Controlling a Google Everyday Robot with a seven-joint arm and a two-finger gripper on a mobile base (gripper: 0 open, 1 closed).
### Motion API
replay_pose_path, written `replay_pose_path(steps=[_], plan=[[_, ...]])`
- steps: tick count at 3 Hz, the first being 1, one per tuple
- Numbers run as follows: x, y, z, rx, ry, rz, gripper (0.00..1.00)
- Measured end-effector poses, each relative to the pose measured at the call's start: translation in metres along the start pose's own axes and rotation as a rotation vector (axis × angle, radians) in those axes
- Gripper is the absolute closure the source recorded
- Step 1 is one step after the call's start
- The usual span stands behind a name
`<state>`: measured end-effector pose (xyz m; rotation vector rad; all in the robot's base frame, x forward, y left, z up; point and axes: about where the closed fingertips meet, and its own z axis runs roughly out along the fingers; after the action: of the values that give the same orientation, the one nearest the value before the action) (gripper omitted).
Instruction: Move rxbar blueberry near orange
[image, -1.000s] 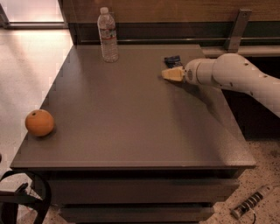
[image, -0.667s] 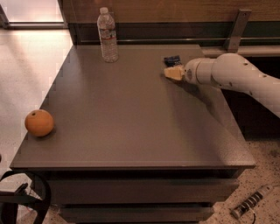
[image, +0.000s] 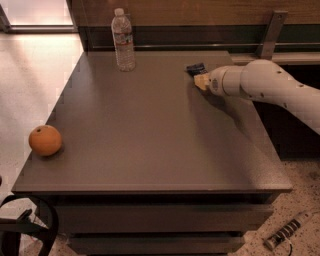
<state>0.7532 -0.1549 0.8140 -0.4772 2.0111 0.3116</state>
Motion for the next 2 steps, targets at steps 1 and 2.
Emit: replay_pose_path(steps=[1, 2], plan=[[0.0, 0.0, 0.0, 0.0, 0.0, 0.0, 1.0], [-0.014, -0.005, -0.001, -0.03, -0.009, -0.006, 1.0]])
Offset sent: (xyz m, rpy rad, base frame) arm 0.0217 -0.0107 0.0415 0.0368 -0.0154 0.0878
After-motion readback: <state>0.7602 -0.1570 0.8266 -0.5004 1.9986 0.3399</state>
